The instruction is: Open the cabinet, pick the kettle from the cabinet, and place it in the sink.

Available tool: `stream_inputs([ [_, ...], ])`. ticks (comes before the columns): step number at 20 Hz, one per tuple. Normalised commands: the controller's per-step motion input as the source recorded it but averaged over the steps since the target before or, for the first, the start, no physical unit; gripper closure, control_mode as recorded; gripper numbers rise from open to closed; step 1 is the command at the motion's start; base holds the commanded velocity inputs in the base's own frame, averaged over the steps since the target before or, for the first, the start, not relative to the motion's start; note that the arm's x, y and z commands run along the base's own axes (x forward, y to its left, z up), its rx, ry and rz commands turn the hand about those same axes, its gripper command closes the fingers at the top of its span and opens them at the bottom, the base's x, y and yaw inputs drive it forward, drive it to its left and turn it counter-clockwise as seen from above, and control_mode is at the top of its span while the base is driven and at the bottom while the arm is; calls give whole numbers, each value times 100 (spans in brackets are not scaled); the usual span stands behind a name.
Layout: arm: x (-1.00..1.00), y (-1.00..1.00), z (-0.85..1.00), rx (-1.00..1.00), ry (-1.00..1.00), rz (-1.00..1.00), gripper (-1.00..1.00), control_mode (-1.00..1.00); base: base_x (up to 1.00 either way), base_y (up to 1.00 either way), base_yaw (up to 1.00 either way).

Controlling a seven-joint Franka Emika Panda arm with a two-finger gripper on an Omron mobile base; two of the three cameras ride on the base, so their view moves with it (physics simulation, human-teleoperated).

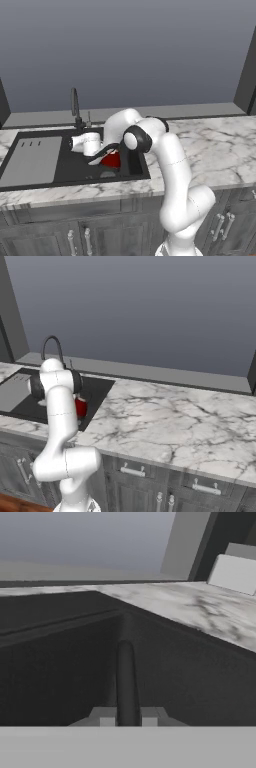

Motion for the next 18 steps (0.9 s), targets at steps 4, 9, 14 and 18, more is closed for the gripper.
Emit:
stream_inputs([
  [4,-5,0,-38,15,-18,-8,100,-100,0,0,0],
  [9,-14,0,-44,12,-21,-9,100,-100,0,0,0],
  [14,-27,3,-49,8,-24,-10,100,-100,0,0,0],
  [18,-34,3,-52,6,-24,-11,100,-100,0,0,0],
])
